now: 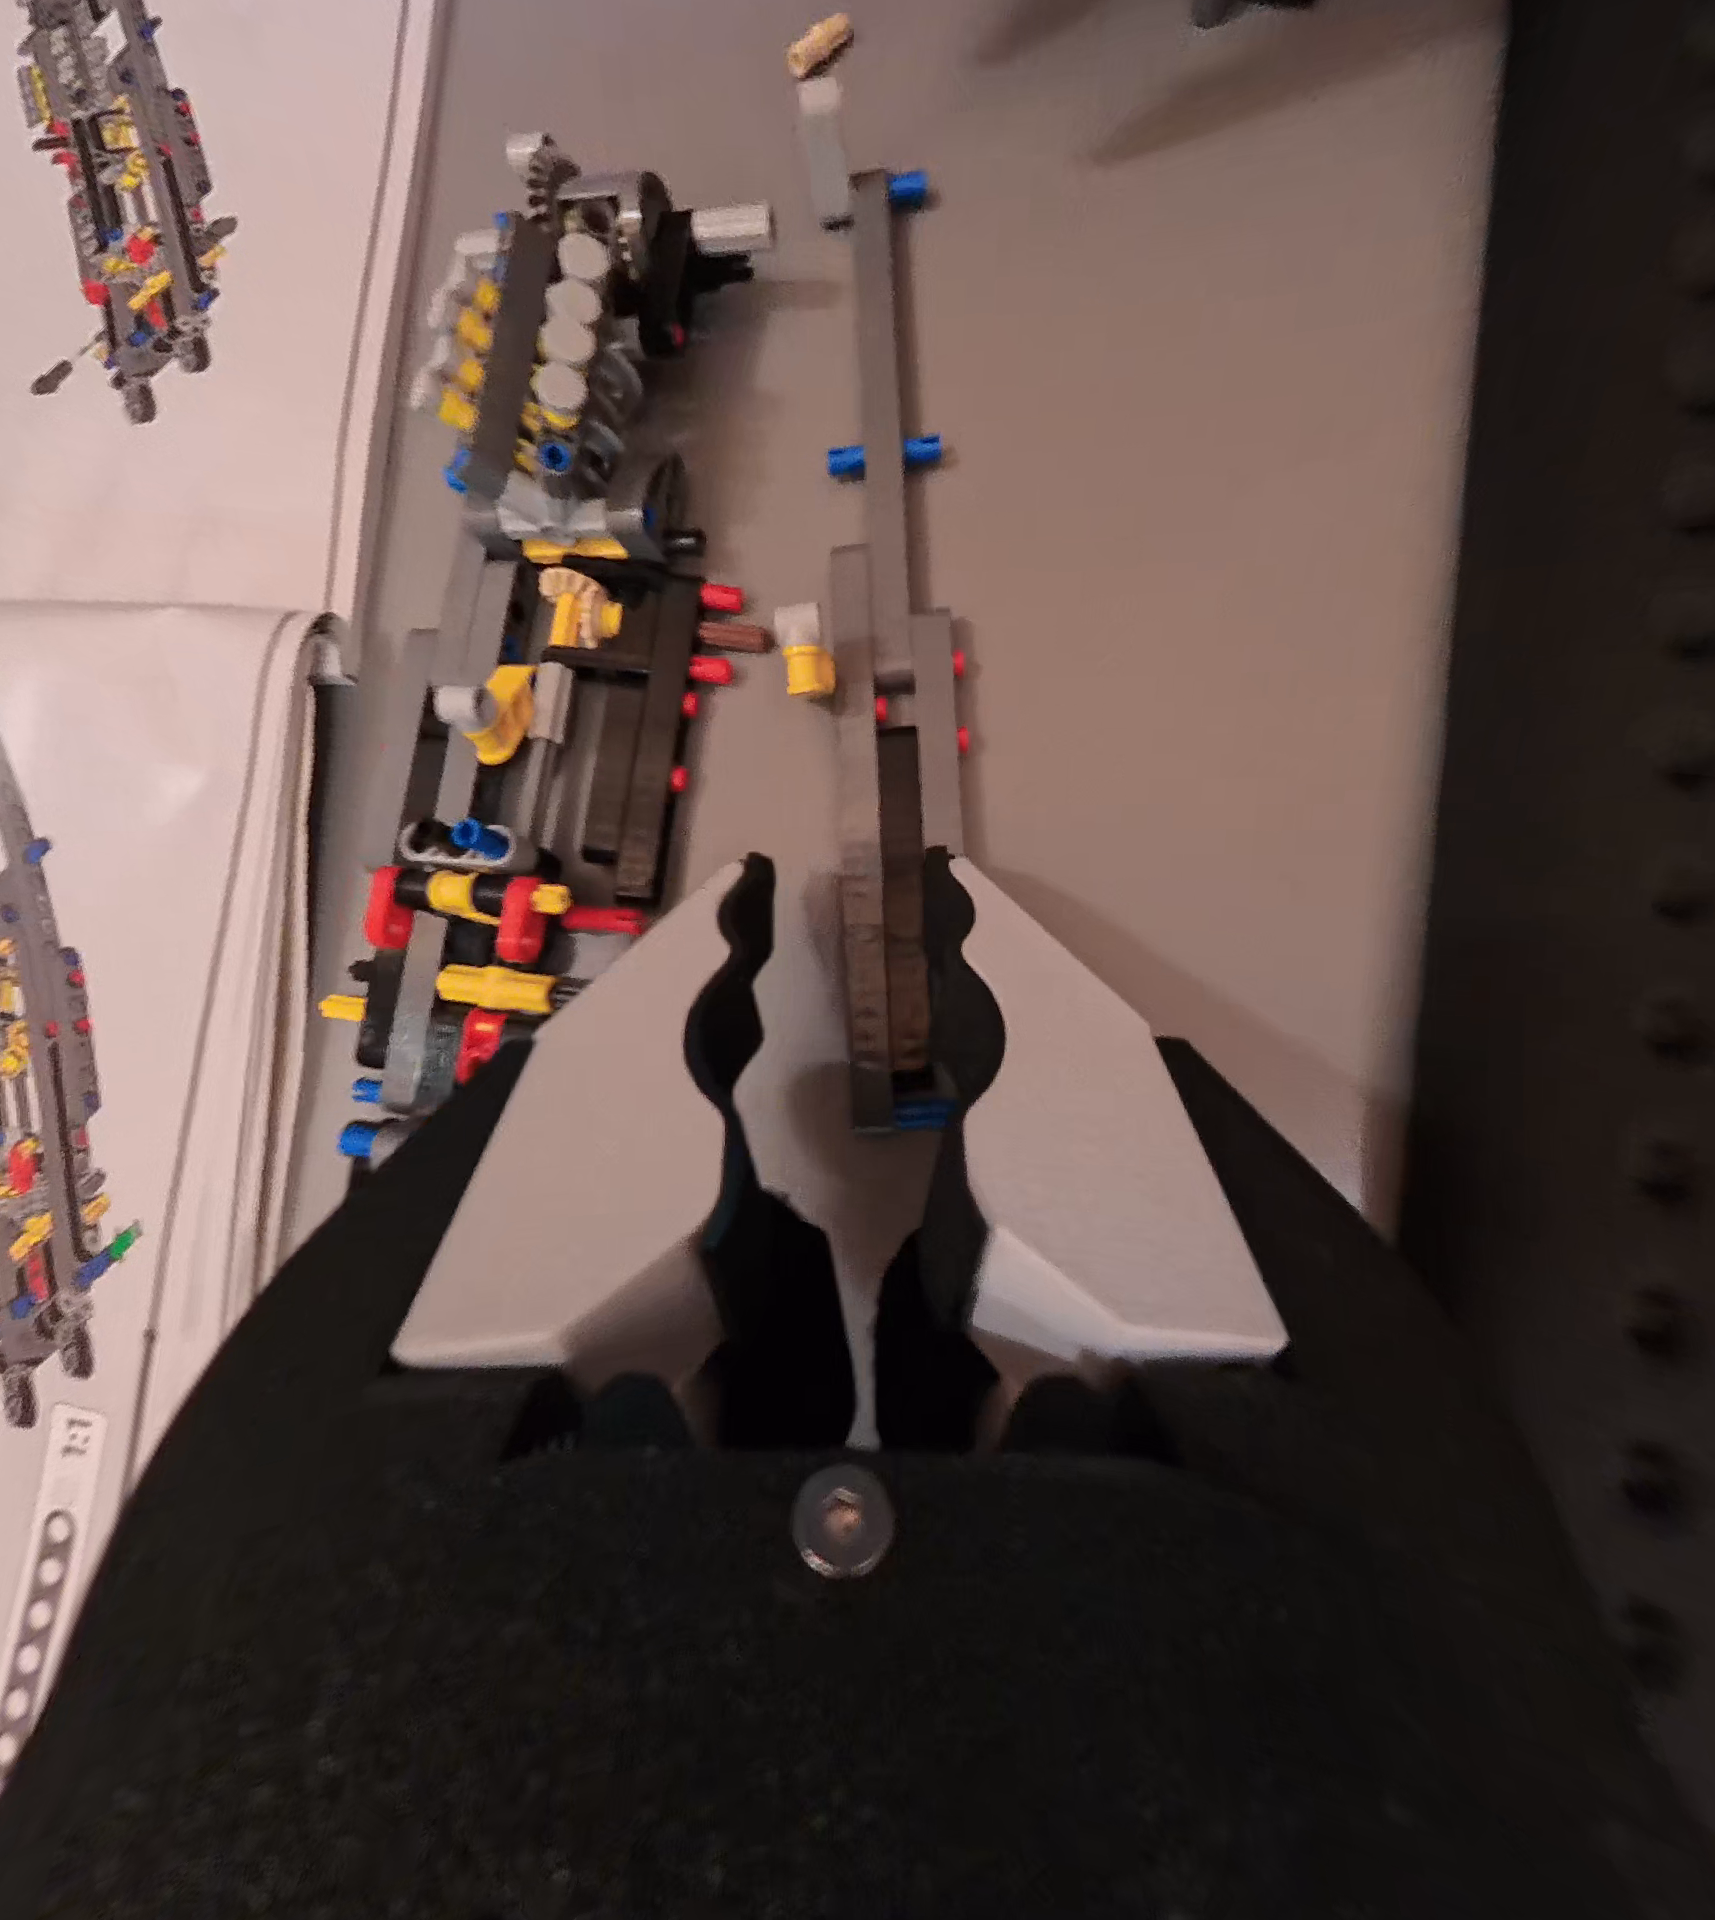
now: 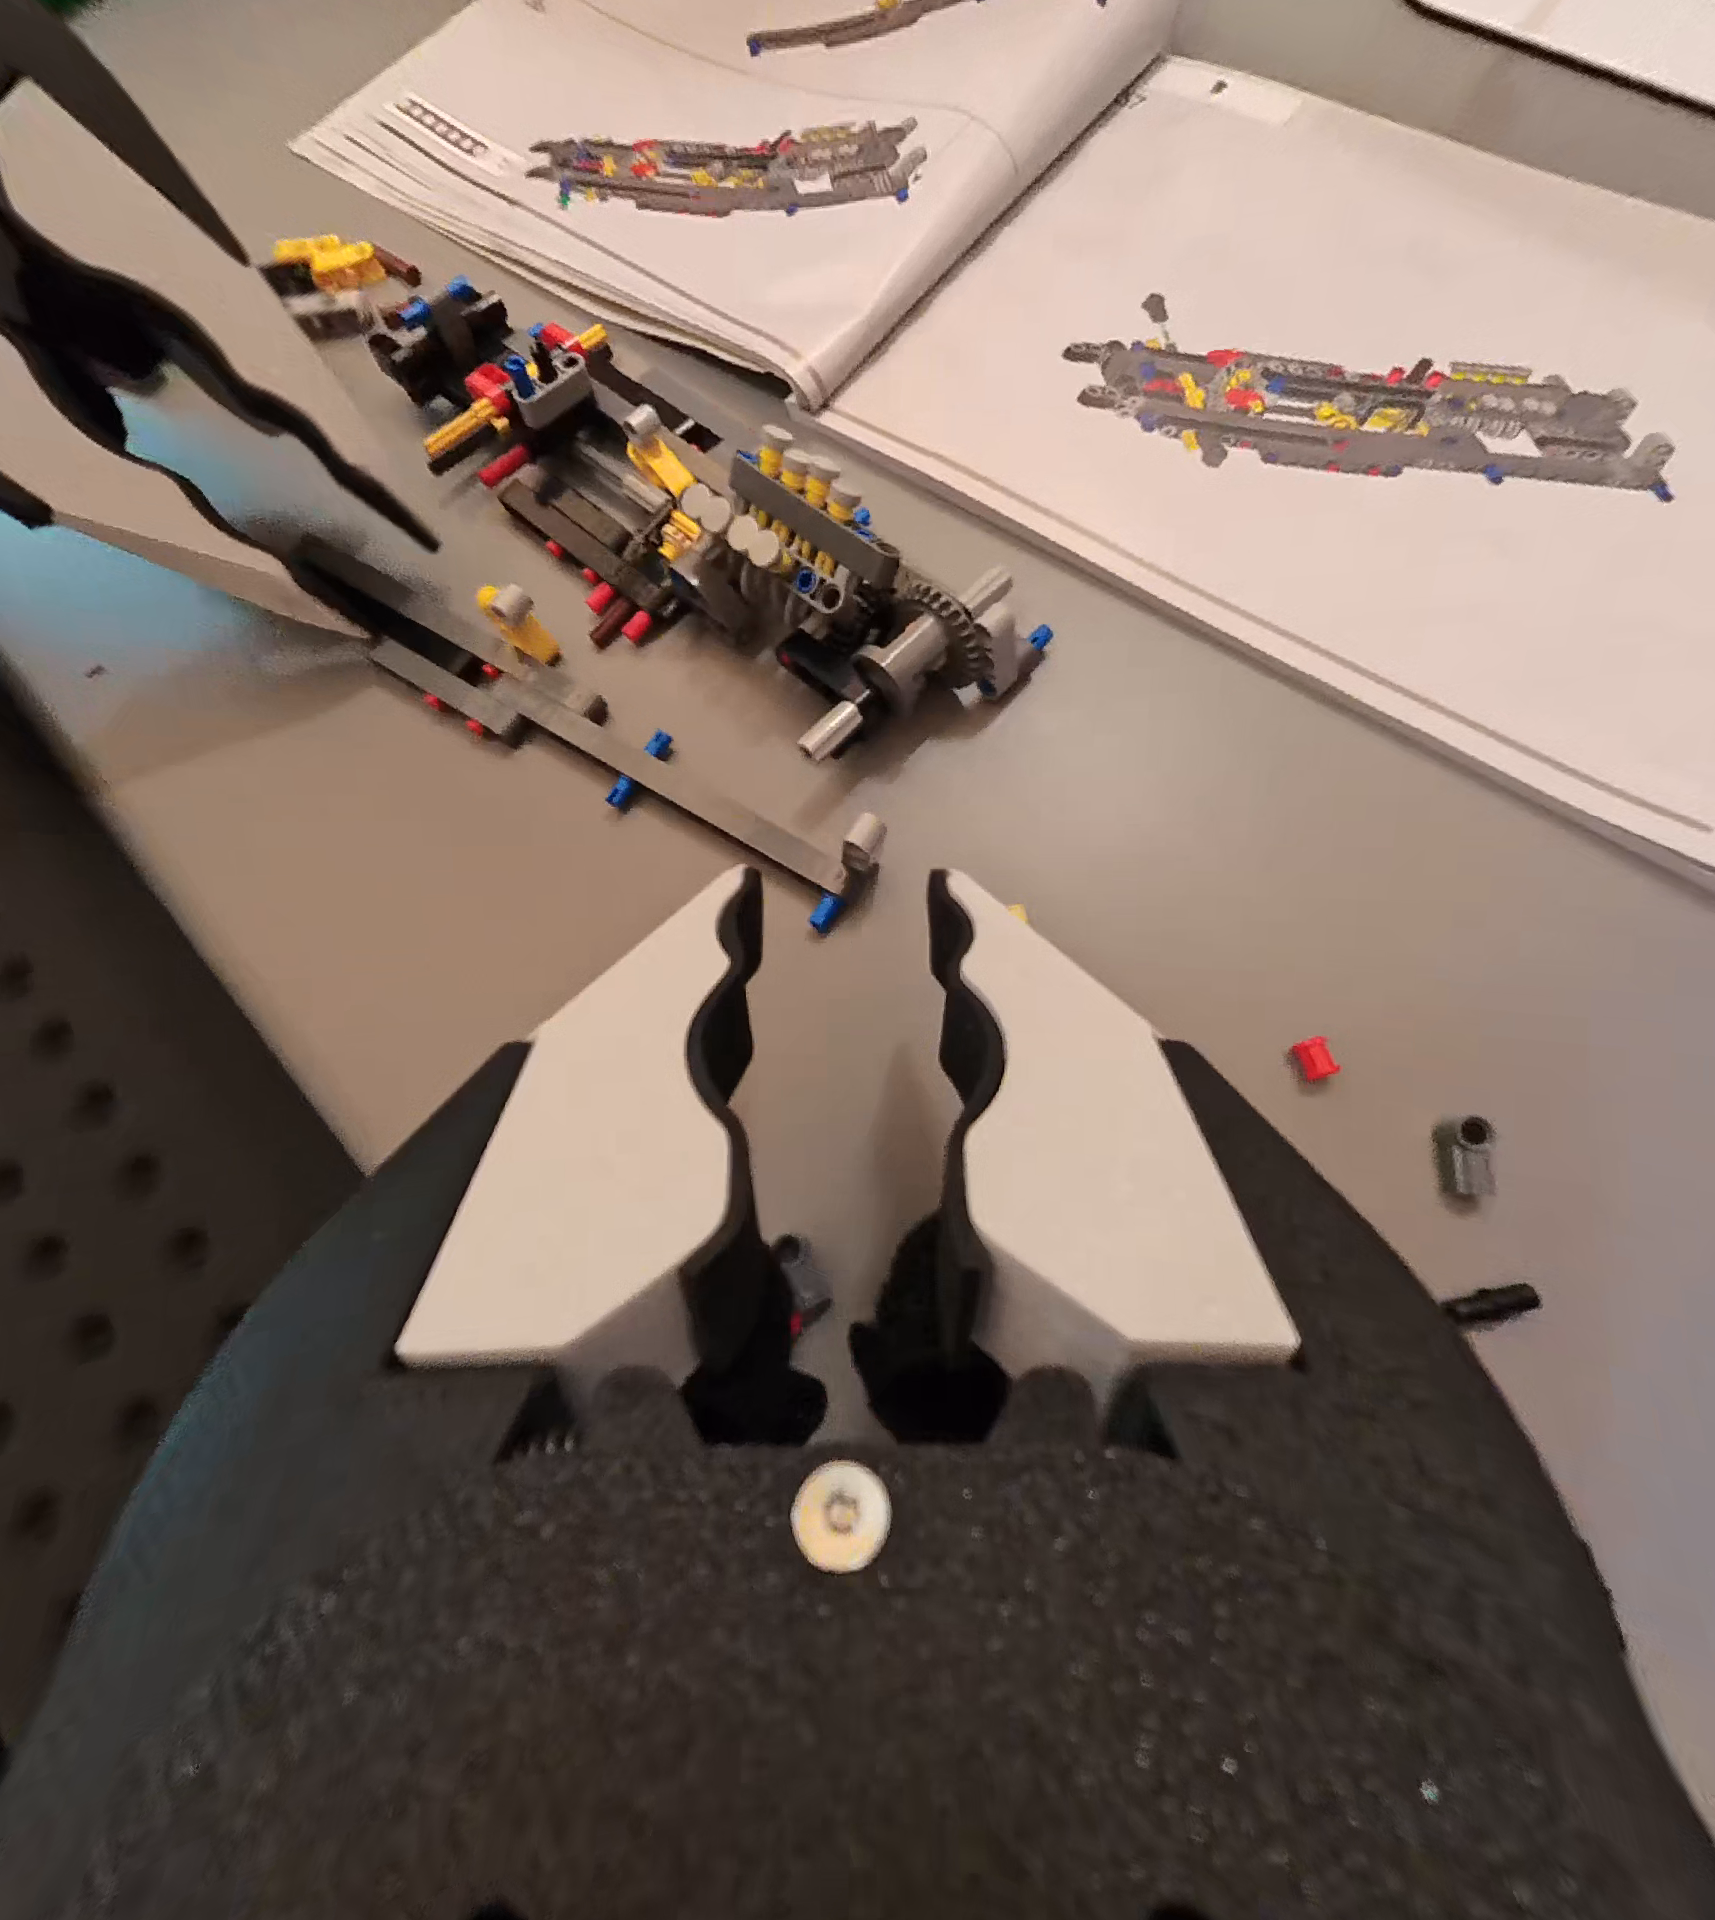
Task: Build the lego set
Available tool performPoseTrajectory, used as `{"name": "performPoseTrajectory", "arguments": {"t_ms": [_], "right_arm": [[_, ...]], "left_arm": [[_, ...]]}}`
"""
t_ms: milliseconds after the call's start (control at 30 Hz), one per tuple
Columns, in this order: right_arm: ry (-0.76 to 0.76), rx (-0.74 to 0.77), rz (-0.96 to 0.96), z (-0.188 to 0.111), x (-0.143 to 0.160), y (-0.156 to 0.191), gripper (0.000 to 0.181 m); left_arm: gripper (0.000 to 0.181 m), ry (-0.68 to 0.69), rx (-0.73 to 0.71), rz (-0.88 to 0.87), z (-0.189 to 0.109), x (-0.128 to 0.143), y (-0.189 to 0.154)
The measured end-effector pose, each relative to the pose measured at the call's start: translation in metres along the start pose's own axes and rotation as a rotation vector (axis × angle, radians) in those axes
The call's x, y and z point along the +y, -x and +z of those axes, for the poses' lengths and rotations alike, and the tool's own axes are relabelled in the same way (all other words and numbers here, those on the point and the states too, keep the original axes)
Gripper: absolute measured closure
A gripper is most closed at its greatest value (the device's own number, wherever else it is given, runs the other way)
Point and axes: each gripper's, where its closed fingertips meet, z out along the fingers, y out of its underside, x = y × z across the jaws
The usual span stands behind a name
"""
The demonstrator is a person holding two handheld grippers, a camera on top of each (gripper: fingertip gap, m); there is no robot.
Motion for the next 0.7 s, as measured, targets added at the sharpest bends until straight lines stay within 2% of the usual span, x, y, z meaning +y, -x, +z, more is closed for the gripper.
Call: {"name": "performPoseTrajectory", "arguments": {"t_ms": [133, 333, 467, 533, 600, 700], "right_arm": [[0.008, -0.031, 0.008, 0.011, 0.007, 0.009, 0.151], [0.064, 0.061, -0.129, 0.025, 0.015, 0.009, 0.151], [0.067, 0.090, -0.192, 0.023, 0.001, -0.003, 0.157], [0.045, 0.089, -0.220, 0.022, -0.018, -0.014, 0.158], [-0.008, 0.077, -0.224, 0.025, -0.039, -0.028, 0.162], [-0.008, -0.060, -0.177, 0.045, -0.048, -0.038, 0.163]], "left_arm": [[0.150, -0.033, -0.046, -0.043, -0.013, 0.001, 0.008], [0.149, -0.019, -0.040, -0.106, -0.024, 0.024, -0.002], [0.150, 0.000, -0.042, -0.100, -0.019, 0.028, -0.002], [0.152, -0.027, -0.047, -0.079, -0.021, 0.016, 0.002], [0.154, -0.094, -0.053, -0.063, -0.027, -0.012, 0.014], [0.144, -0.088, -0.079, -0.012, -0.025, -0.043, 0.043]]}}
